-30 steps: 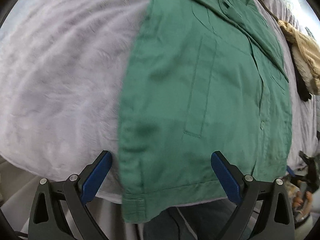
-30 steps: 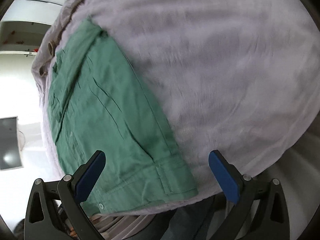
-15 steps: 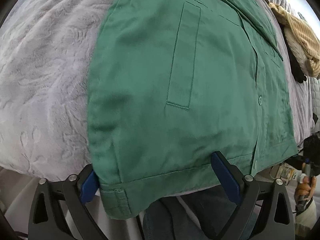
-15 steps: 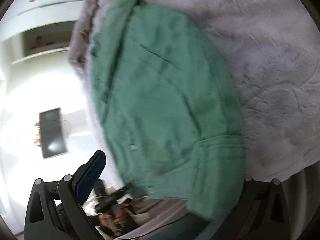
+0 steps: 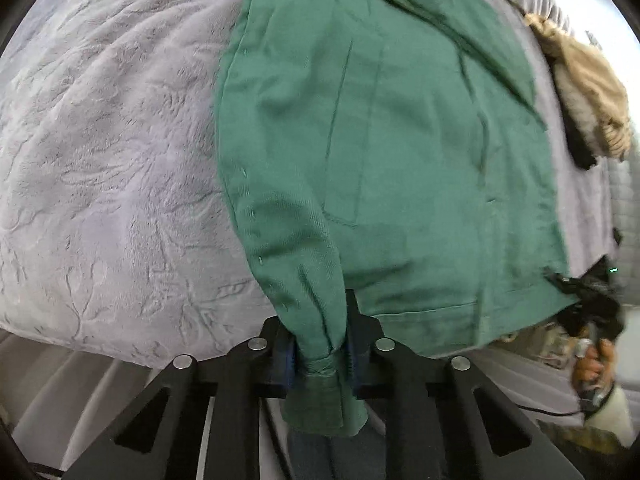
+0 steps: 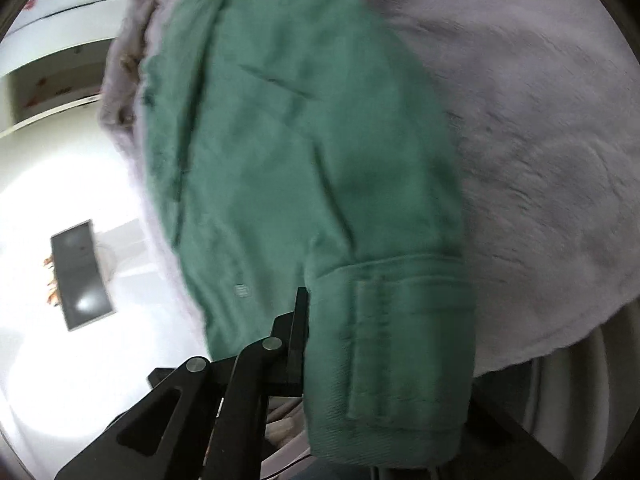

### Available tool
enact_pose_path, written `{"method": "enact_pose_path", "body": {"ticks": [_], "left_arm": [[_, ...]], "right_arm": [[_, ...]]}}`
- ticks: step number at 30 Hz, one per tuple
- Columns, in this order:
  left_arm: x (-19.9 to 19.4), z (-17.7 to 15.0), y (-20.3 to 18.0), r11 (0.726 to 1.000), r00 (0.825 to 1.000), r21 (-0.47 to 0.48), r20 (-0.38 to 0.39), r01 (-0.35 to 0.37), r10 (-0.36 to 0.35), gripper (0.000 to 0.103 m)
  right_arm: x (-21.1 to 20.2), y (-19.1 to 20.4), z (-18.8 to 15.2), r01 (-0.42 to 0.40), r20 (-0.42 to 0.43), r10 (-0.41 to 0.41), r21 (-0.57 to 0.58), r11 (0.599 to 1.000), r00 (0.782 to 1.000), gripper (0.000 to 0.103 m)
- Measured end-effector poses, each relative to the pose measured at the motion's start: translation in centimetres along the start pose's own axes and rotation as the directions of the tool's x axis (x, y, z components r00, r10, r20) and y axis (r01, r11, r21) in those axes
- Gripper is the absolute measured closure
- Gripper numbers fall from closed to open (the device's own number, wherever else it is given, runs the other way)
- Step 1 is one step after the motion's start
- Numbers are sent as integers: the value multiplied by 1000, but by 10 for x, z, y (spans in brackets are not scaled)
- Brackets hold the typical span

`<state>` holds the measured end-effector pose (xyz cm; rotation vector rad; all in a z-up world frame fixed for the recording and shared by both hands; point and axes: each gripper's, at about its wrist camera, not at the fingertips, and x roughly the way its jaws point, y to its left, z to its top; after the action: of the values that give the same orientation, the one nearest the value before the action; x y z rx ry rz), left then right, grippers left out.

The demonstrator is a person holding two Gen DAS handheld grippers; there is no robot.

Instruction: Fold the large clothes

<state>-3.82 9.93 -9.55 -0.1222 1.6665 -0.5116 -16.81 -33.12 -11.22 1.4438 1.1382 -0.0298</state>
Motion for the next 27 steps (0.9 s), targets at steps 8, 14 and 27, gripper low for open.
{"method": "enact_pose_path", "body": {"ticks": [8,14,27], "left_arm": [[-56,37,-12,958,958,-114,145,263,-246,86],[-100,99,-30,940,905,-123,332,319,-264,86],[-96,308,-46,971,844,-88,515,223,-147,86]], "right_arm": [[-9,91,47,-160,-42,155,-164,973,987,96],[-6,157,112,-233,-40,231,-237,943,972,96],[87,206,298,-88,107,110,-190,978,988,96]]}}
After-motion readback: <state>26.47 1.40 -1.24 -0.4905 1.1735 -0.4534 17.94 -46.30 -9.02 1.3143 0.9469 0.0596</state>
